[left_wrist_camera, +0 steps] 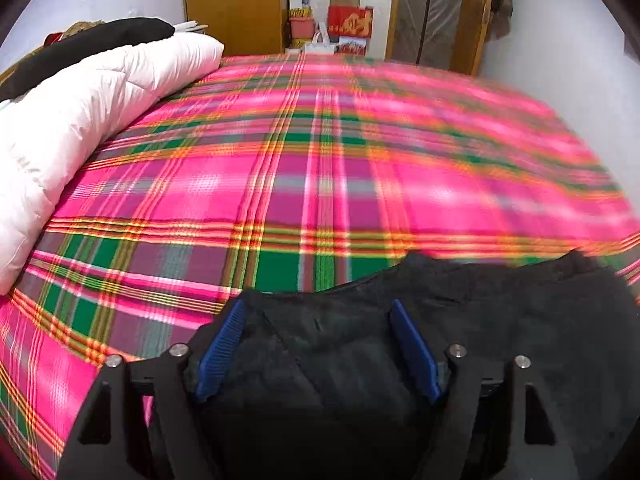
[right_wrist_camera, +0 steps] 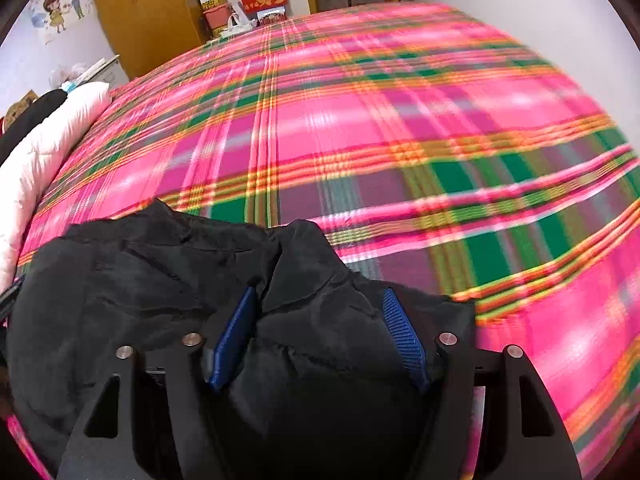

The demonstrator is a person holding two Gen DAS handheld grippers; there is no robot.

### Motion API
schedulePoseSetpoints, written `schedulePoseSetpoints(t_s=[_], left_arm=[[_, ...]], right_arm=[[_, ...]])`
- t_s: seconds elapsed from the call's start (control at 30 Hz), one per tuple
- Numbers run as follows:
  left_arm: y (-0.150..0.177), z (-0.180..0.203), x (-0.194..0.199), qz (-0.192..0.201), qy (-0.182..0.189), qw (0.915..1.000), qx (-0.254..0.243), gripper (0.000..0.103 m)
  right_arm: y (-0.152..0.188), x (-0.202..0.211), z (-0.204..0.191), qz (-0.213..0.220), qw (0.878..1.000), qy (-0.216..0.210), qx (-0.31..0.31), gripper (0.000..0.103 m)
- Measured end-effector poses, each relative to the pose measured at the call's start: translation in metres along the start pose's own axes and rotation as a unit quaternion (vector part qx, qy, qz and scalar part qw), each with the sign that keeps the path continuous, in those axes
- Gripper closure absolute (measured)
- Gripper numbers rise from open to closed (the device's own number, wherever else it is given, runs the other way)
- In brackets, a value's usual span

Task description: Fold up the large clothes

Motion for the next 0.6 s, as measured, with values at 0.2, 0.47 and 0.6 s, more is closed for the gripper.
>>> schedulePoseSetpoints(t_s=[0.2, 0.47, 0.6], left_arm=[[0.022, 0.014, 0.097, 0.074, 0.06, 0.9955, -0.002, 0.029], [0.092, 0.041, 0.066, 0.001, 0.086, 0.9963, 0.006, 0.027], [0.089, 0.04, 0.051, -0.001, 0.086, 0.9962, 0.014, 0.026]], right_arm=[[0.03, 0.099, -0.008, 0.084, 0.995, -0.052, 0.005, 0.038], [0.079, 0.043, -0.004, -0.014, 0.999, -0.044, 0.013, 0.053], [0.079, 0.027, -0.011, -0.033, 0.998, -0.029, 0.042, 0.053]])
Point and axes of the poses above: each gripper's, at about its wrist camera, not at the fingertips, and x roughly against the way its jaws point, z to its right, y to its underside, the point moved 4 cm from there along -x, roughly the way its jaws point, and after that the axes turned 5 degrees about -z, right-handed, at the moved point
